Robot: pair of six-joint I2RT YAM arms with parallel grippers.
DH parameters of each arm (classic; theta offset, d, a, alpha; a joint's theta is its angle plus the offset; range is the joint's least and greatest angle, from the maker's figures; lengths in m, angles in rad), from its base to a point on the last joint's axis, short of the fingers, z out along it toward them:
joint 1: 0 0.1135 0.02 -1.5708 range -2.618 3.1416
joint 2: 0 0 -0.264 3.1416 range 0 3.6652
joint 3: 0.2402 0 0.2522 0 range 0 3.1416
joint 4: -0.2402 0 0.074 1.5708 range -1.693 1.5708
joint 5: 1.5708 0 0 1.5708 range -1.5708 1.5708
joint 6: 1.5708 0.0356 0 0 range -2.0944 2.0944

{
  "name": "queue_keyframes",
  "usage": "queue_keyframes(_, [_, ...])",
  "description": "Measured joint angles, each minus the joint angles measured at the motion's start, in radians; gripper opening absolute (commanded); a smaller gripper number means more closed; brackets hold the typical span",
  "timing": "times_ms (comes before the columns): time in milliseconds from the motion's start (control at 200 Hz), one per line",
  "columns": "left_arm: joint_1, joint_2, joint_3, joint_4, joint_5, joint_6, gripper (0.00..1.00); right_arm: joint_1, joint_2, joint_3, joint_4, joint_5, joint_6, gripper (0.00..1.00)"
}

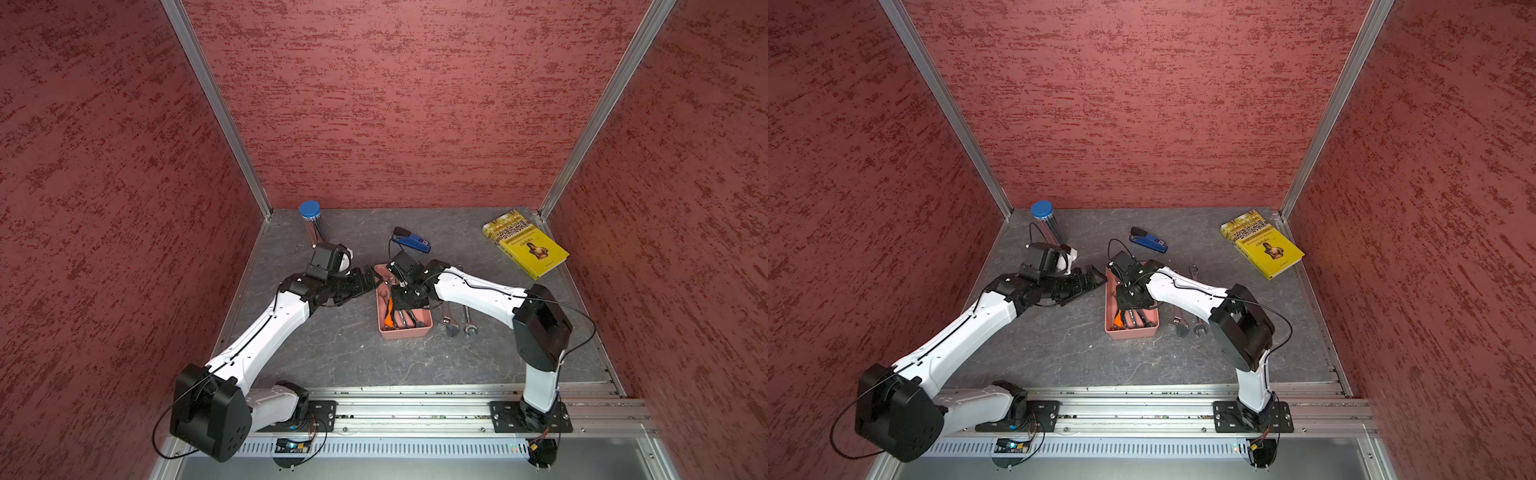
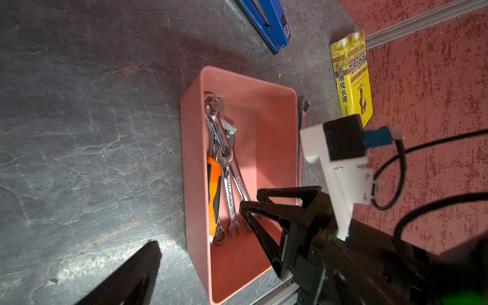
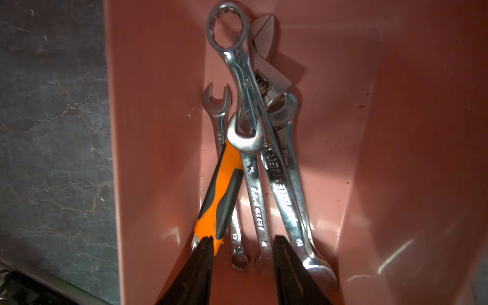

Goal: Take out the wrench from the storage box
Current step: Pick up the wrench from the storage box.

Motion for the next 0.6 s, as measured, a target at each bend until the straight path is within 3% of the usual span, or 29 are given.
queue_keyframes(601, [0.023,-0.079,-0.059,0.006,0.022,-0.023,1.0,0.002,0.122,0.022,0.039,0.008,0.002,0.27])
